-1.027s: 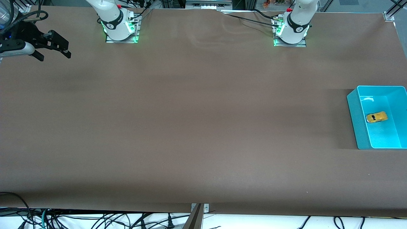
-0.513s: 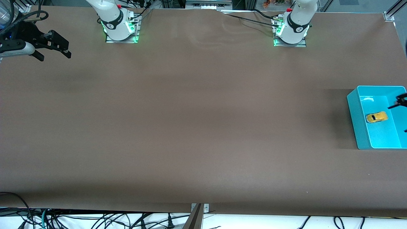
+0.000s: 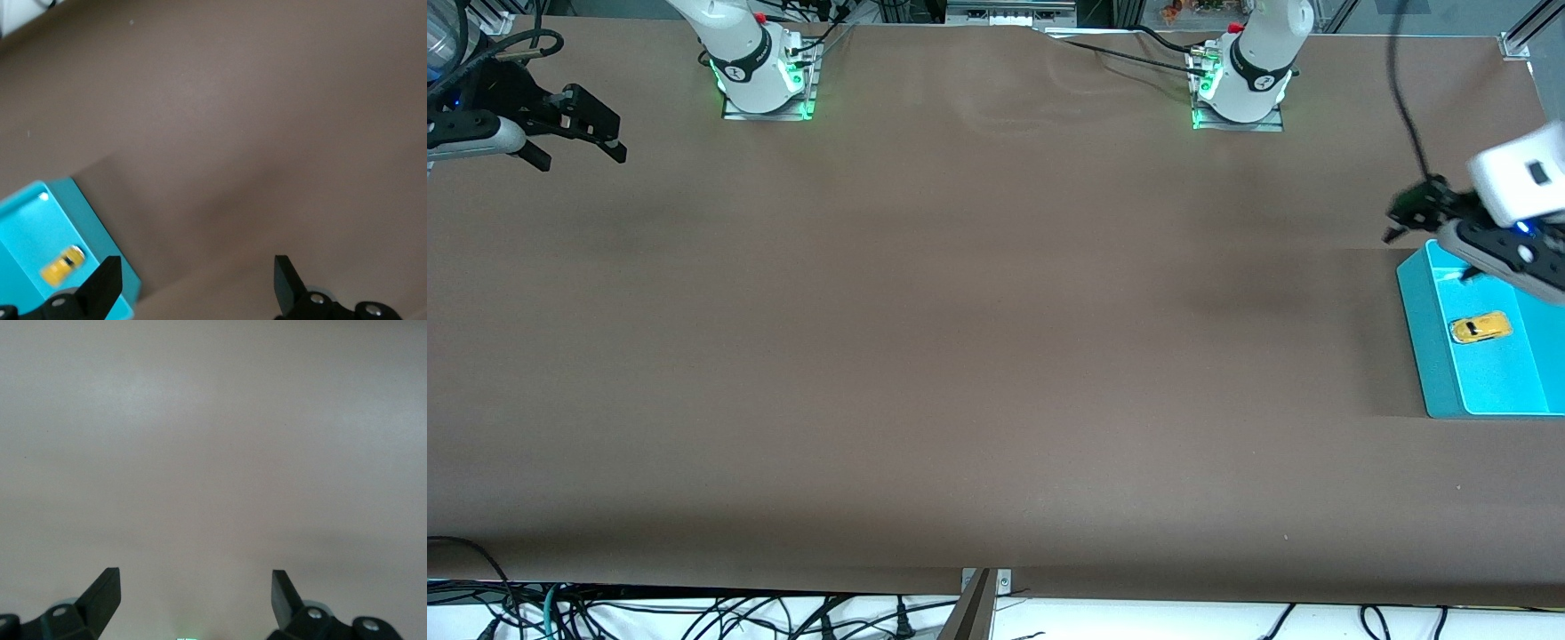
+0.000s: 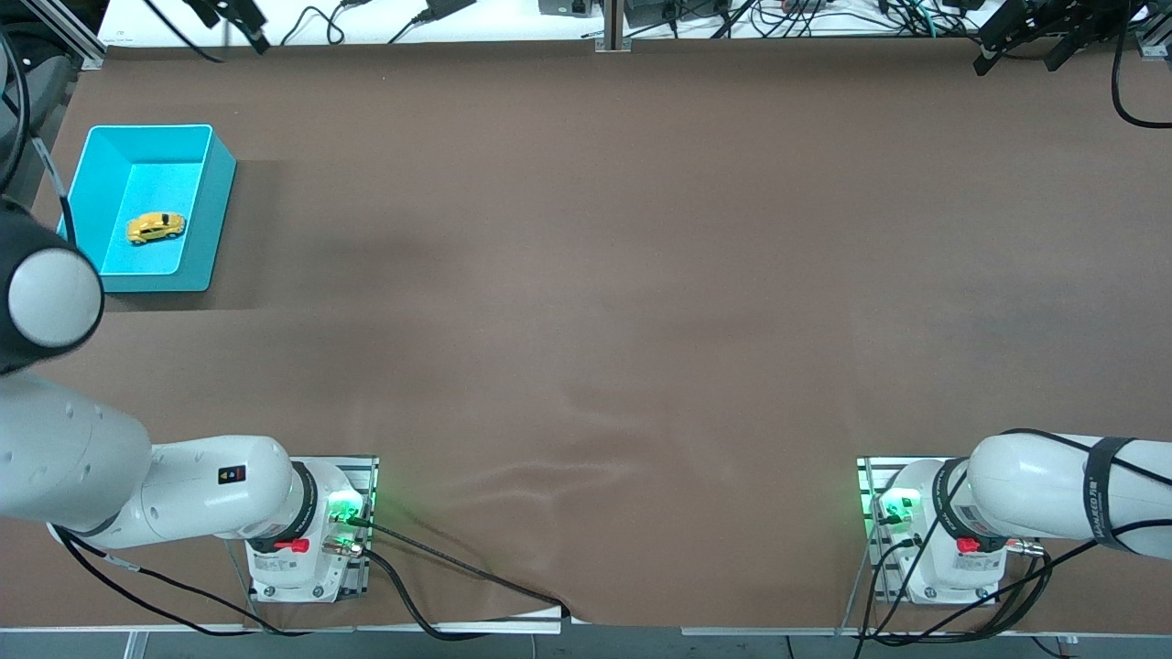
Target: Wind and store yellow beetle car
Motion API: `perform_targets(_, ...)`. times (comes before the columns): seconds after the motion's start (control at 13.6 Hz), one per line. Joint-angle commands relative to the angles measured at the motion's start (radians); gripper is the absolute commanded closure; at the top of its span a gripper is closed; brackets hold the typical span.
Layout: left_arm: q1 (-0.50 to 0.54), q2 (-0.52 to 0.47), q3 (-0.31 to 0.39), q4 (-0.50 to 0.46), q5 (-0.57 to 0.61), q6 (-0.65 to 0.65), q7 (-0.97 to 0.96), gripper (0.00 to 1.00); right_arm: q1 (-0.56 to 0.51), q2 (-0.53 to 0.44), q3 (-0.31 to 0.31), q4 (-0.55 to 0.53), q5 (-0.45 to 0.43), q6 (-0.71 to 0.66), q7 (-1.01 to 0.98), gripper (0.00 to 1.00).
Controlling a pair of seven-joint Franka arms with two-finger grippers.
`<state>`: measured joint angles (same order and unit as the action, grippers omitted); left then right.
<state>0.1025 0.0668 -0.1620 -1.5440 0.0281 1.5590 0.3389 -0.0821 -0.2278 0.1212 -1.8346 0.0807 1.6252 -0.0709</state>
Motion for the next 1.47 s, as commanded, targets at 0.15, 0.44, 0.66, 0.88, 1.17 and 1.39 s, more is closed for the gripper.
perform_targets(0.15, -0.044, -0.126, 0.058, -0.155, -0.069, 0.055, -0.357, 0.0, 0.005, -0.033, -0.003, -0.02, -0.006, 0.013, -0.001, 0.0)
perform_targets(0.44, -0.03, -0.176, 0.088, -0.239, -0.12, 0.133, -0.417, 0.0, 0.005, -0.034, -0.003, -0.02, -0.004, 0.01, 0.0, 0.0)
perform_targets(0.66, -0.032, -0.15, 0.087, -0.193, -0.062, 0.099, -0.413, 0.0, 0.005, -0.033, -0.003, -0.023, -0.006, 0.01, -0.001, 0.0)
perform_targets(0.88, -0.038, -0.144, 0.078, -0.185, -0.048, 0.092, -0.405, 0.0, 0.005, -0.03, -0.003, -0.023, -0.006, 0.009, -0.001, 0.0)
perform_targets(1.17, -0.056, -0.041, 0.061, -0.125, -0.048, 0.084, -0.383, 0.0, 0.005, -0.025, -0.003, -0.023, -0.004, 0.009, 0.005, 0.0)
perform_targets(1.39, -0.052, -0.007, 0.061, -0.087, -0.048, 0.085, -0.344, 0.0, 0.005, -0.025, -0.003, -0.022, -0.004, 0.009, 0.002, 0.0)
